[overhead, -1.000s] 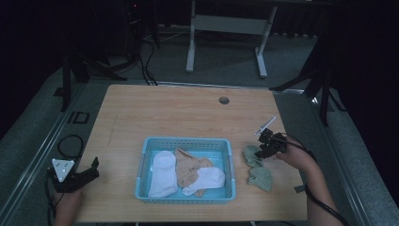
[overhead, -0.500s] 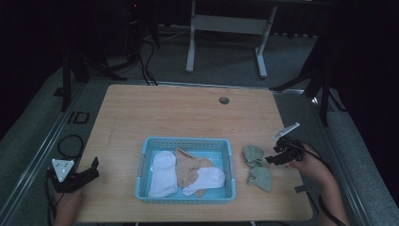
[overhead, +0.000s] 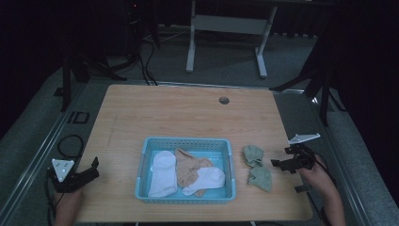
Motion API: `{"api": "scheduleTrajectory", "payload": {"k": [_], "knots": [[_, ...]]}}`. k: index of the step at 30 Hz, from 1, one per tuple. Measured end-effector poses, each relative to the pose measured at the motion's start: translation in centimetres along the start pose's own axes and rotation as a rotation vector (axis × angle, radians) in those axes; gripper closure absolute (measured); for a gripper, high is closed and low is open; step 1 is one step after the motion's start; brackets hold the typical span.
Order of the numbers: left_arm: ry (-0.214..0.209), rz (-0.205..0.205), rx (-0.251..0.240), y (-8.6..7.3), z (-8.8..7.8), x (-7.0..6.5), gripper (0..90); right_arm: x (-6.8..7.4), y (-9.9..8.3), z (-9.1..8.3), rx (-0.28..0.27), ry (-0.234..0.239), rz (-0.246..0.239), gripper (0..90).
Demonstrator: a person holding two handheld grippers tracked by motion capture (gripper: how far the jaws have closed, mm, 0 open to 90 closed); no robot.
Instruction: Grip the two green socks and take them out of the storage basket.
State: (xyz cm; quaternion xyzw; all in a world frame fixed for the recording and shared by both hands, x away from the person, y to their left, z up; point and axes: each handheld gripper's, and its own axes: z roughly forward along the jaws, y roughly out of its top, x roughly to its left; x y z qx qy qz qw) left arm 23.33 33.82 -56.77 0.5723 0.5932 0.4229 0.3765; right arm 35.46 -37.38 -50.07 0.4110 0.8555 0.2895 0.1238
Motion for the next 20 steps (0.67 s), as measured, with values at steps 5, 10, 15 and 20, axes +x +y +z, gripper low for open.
{"api": "scheduleTrajectory", "payload": {"k": [5, 10, 15, 20], "knots": [[-0.001, 0.002, 0.000, 0.0, 0.0, 0.0, 0.4, -0.7, -2.0, 0.2, -0.131, -0.033, 0.106, 11.6], [-0.001, 0.001, 0.000, 0.0, 0.0, 0.0, 0.4, -0.9, -3.4, 0.5, -0.200, -0.065, 0.199, 11.6], [-0.002, 0.002, -0.001, 0.0, 0.0, 0.0, 0.4, -0.9, -4.9, 1.7, -0.239, -0.090, 0.259, 11.7], [-0.003, 0.005, -0.002, 0.0, 0.0, 0.0, 0.4, -0.9, -5.6, 1.7, -0.305, -0.134, 0.285, 12.4]]}}
